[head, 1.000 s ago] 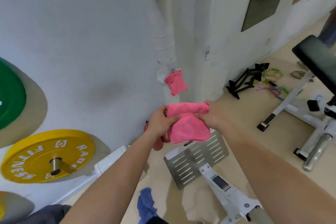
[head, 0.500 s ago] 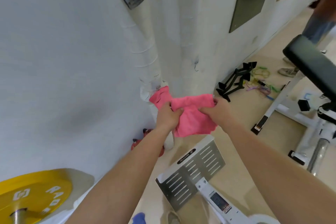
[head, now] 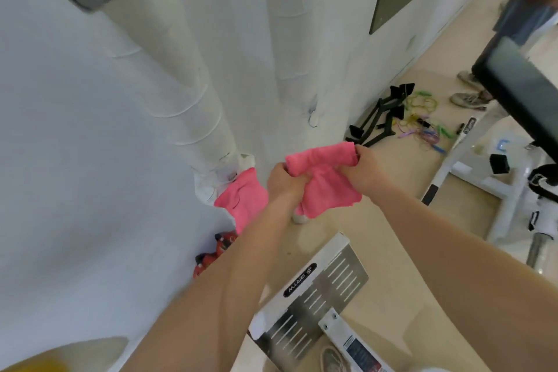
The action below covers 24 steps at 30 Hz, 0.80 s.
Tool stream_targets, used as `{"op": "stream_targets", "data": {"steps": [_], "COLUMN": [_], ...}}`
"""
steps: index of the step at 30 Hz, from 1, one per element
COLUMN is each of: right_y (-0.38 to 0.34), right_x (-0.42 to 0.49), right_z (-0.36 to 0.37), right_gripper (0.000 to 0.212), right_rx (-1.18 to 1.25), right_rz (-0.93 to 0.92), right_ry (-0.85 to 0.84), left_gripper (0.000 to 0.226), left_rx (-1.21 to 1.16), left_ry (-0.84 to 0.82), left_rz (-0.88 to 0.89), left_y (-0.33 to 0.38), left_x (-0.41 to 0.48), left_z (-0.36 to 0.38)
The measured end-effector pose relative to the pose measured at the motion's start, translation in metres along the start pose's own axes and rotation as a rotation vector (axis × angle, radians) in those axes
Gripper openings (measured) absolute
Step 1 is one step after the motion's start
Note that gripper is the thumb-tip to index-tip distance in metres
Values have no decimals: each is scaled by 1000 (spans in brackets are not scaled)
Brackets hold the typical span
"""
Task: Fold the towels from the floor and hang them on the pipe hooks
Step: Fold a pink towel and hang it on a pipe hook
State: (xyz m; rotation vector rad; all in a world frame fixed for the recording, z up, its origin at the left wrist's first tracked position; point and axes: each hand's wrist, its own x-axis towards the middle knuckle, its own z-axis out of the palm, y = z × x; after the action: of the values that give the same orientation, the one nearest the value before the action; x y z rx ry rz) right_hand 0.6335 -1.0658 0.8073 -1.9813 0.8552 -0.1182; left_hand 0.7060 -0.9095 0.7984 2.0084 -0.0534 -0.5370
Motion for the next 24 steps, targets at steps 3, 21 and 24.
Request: {"op": "stream_targets", "data": {"steps": [3, 21, 24], "right_y": [-1, 38, 45], "right_x": [64, 263, 268], "right_z": [8, 57, 57], "right_gripper": [24, 7, 32], "right_rx": [-11, 86, 149], "right_rz": [-44, 12, 73], "right_ry": [17, -96, -103], "left_gripper": [25, 32, 38], "left_rx": [-64, -332, -294], "left_ry": [88, 238, 265], "left_rz": [-56, -163, -158], "left_y": [7, -20, -20], "left_x": [49, 222, 221], "left_z": [23, 116, 117]}}
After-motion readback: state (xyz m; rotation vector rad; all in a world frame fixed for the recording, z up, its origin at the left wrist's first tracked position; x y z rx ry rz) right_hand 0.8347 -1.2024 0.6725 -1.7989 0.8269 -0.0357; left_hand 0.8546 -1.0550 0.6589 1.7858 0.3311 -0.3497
